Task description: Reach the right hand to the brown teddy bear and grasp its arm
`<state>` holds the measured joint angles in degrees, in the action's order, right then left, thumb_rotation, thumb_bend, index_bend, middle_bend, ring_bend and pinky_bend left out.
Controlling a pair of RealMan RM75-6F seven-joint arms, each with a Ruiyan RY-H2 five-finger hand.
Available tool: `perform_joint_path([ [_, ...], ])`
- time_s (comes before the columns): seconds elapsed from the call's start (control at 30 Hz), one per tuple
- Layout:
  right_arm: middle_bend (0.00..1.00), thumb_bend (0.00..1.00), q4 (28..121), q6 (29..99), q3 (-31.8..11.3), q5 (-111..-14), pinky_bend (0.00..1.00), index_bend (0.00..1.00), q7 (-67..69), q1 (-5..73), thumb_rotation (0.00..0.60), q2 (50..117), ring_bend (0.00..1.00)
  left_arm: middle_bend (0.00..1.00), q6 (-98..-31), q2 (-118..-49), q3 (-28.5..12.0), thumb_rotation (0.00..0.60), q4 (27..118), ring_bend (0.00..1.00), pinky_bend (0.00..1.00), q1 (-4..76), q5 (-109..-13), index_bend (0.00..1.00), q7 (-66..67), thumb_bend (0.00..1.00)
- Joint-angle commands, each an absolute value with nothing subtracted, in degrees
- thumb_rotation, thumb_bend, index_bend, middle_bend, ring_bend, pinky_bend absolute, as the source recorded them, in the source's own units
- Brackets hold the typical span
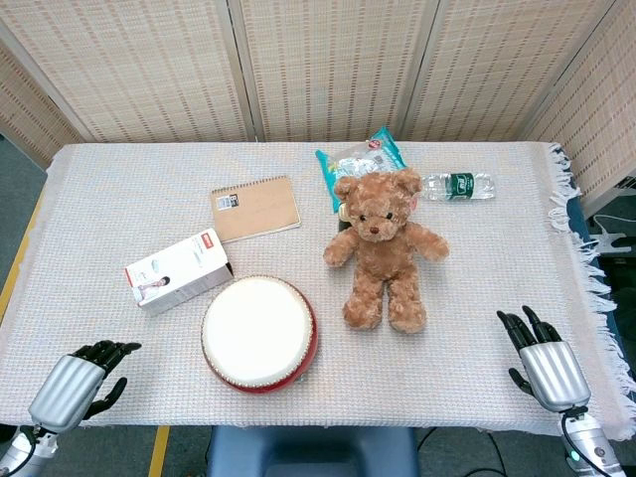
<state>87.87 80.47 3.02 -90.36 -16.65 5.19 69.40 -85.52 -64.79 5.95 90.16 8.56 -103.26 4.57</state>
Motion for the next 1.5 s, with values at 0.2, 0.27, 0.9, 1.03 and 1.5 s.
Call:
perform_joint_path([
  [0.2, 0.14, 0.16, 87.2, 81.4, 2.2, -90.7, 0.24, 0.06, -16.0, 5.2, 0.6, 70.1, 0.02, 0.34, -85.2, -64.8, 6.1, 0.6, 90.2, 0.31, 0.51, 8.7, -103.5, 0.24, 4.9, 0.43],
  [0.27, 0.14, 0.16, 86.1, 82.6, 1.1, -90.9, 0.25, 0.07, -14.9, 5.4, 0.6, 71.2, 0.02, 0.34, -85.5, -64.8, 6.1, 0.6, 90.1, 0.31, 0.51, 8.6, -103.5, 0.24, 4.8, 0.43],
  [0.9, 0.26, 0.16, 41.0, 89.1, -12.5, -92.1, 0.33, 0.34, -0.6, 21.1, 0.6, 99.3, 0.14, 0.34, -85.5, -64.5, 6.2, 0.6, 90.2, 0.31, 0.51, 8.4, -103.0, 0.24, 4.4, 0.43],
  [1.03, 0.27, 0.16, 34.3, 88.1, -12.8, -91.6, 0.33, 0.34, 1.4, 24.3, 0.6, 103.1, 0.14, 0.34, -85.6, -64.4, 6.2, 0.6, 90.6, 0.31, 0.51, 8.4, -103.0, 0.24, 4.5, 0.43],
  [1.5, 0.26, 0.16, 19.8, 83.1, -12.2, -89.2, 0.36, 0.34, 1.5, 31.8, 0.6, 112.6, 0.14, 0.34, -85.9, -64.2, 6.1, 0.6, 90.5, 0.31, 0.51, 8.3, -103.0, 0.24, 3.5, 0.43],
])
